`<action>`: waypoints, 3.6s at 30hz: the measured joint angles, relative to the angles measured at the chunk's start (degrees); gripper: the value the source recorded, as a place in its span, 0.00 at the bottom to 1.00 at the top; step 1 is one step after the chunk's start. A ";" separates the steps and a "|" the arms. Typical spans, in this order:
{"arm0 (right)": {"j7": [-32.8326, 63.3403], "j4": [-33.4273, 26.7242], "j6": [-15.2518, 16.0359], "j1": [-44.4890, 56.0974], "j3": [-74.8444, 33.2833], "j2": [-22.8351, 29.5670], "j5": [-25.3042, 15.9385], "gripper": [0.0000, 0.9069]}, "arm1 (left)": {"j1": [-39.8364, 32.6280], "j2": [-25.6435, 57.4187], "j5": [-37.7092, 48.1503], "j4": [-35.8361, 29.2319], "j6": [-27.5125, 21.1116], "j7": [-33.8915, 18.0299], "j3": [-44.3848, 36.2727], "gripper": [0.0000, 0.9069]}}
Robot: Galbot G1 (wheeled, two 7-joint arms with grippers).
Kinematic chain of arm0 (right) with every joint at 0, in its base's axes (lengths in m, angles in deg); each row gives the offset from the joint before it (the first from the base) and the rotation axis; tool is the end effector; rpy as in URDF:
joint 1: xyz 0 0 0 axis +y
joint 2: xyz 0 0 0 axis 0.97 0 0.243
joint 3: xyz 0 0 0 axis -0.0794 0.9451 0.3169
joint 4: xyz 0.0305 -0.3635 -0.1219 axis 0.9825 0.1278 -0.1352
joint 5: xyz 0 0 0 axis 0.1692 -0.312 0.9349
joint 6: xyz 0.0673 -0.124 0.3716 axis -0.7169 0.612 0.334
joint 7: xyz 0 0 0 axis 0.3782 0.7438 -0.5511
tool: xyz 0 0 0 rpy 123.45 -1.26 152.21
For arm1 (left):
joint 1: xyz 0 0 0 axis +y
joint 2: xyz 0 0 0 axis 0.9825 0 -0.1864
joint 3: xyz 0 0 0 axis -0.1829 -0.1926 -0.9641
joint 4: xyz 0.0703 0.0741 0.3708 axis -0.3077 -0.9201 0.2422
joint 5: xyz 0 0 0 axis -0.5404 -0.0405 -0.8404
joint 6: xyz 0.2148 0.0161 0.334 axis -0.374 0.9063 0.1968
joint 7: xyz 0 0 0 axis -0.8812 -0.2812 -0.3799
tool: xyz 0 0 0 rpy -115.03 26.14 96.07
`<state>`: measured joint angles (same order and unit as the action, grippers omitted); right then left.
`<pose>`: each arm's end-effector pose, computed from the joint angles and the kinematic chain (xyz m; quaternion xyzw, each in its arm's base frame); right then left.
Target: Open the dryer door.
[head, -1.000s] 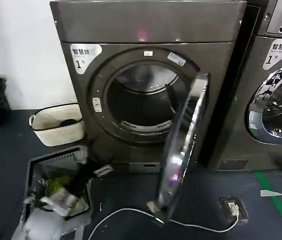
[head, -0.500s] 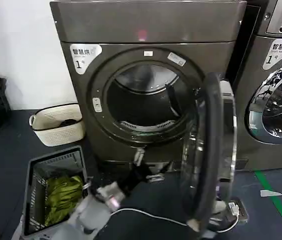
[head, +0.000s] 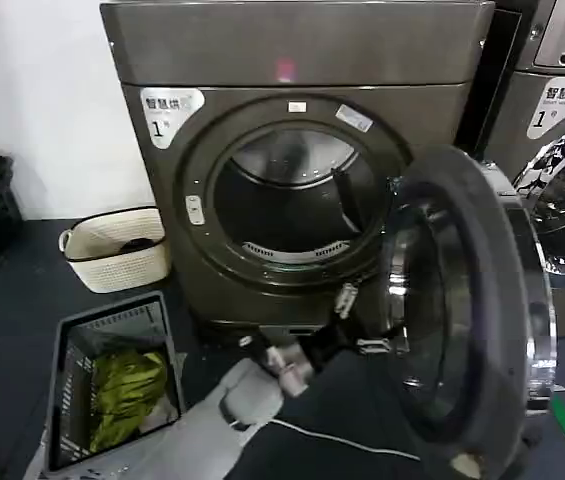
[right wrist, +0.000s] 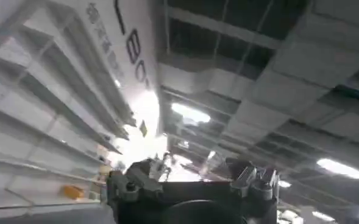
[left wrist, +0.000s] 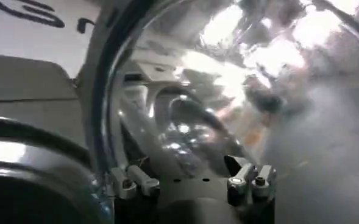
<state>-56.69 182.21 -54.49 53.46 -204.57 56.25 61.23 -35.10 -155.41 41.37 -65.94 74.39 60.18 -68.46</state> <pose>-0.1681 -0.4763 -0.1881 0.6805 0.6592 -0.3164 0.0478 0.4258 -0.1972 -0.2975 0.4794 0.7999 0.2026 0.2988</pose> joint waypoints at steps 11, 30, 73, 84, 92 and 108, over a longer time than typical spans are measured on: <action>3.53 -3.58 -3.32 3.23 -7.86 0.69 -2.22 1.00 | -7.63 -7.93 0.14 9.39 0.00 0.32 -5.96 1.00; 10.38 -13.25 -2.66 5.29 -10.86 -0.71 -2.99 1.00 | -16.06 -15.68 -0.45 24.70 -0.34 1.56 -6.90 1.00; -0.68 -15.01 -5.20 -1.85 1.15 -5.20 5.37 1.00 | 24.40 52.54 -32.48 -17.27 25.11 1.15 29.62 1.00; -1.12 -15.78 -5.79 -3.22 2.94 -4.84 5.21 1.00 | 25.65 60.31 -67.29 -9.99 26.73 -0.97 32.18 1.00; -1.26 -15.24 -5.89 -3.90 4.38 -3.72 5.04 1.00 | 24.93 59.69 -79.95 -6.96 26.69 -1.12 33.22 1.00; -1.82 -14.58 -7.16 -4.24 5.04 -2.98 5.17 1.00 | 24.19 59.11 -81.16 -6.58 26.63 -0.89 33.28 1.00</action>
<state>-58.50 167.63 -61.65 49.22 -199.52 53.27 66.40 -10.91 -96.29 -39.79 -72.52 101.02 59.29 -35.18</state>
